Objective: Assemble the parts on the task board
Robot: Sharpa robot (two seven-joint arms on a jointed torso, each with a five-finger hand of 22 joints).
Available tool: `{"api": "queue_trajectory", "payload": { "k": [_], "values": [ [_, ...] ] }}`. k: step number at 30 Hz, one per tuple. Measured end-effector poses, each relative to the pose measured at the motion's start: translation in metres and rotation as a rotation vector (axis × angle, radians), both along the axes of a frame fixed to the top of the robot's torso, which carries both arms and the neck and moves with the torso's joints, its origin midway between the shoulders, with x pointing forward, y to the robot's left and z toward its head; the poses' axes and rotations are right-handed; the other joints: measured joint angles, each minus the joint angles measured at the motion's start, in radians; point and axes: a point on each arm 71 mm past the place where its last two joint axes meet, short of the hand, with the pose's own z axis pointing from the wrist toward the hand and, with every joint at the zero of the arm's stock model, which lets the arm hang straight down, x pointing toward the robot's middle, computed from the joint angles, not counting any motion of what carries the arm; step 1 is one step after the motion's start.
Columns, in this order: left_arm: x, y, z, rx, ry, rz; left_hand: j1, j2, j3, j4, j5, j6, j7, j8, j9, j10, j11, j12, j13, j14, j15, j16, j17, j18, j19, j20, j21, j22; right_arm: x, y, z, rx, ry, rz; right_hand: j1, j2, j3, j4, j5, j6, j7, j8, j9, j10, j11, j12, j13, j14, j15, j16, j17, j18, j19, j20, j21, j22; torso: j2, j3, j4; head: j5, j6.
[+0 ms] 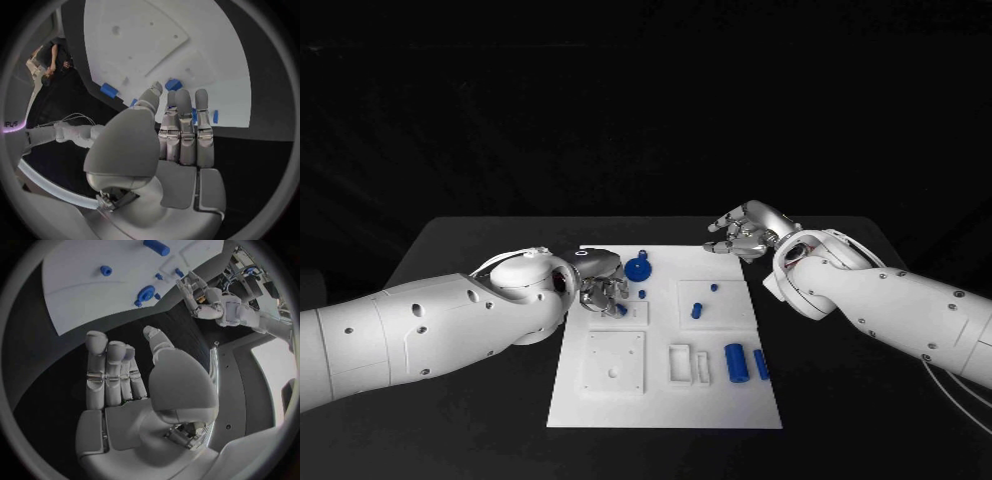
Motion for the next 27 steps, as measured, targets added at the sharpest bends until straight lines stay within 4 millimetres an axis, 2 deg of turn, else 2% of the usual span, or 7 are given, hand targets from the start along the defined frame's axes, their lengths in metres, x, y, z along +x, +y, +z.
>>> {"api": "queue_trajectory", "payload": {
  "k": [19, 27],
  "values": [
    [0.007, 0.002, -0.012, 0.025, 0.006, 0.0, -0.002, 0.007, 0.012, 0.016, 0.011, 0.011, 0.007, 0.0, 0.0, 0.006, 0.004, 0.0, 0.0, 0.0, 0.0, 0.005, 0.01, 0.0, 0.003, 0.003, 0.0, 0.01, -0.001, 0.0, 0.0, 0.002, -0.001, 0.003, 0.0, 0.0, 0.0, 0.0, 0.0, 0.0, 0.0, 0.0, 0.0, 0.0, 0.0, 0.0, 0.0, 0.0, 0.0, 0.0, -0.001, 0.0, 0.0, 0.0, 0.0, 0.0, 0.0, 0.0013, -0.0002, -0.005, -0.004],
    [0.009, 0.006, -0.014, 0.037, 0.013, 0.008, -0.002, 0.015, 0.013, 0.017, 0.011, 0.027, 0.008, 0.0, 0.0, 0.022, 0.0, 0.03, 0.007, -0.004, -0.004, 0.018, 0.018, 0.0, 0.003, 0.003, 0.0, 0.022, -0.001, 0.0, 0.001, 0.003, -0.001, 0.003, 0.0, 0.0, 0.0, 0.0, 0.0, 0.0, 0.0, 0.0, 0.0, 0.0, 0.0, 0.0, 0.0, 0.0, 0.0, 0.0, -0.001, 0.0, 0.0, 0.0, 0.0, 0.0, -0.001, 0.0012, -0.0002, -0.004, -0.006]
  ]
}}
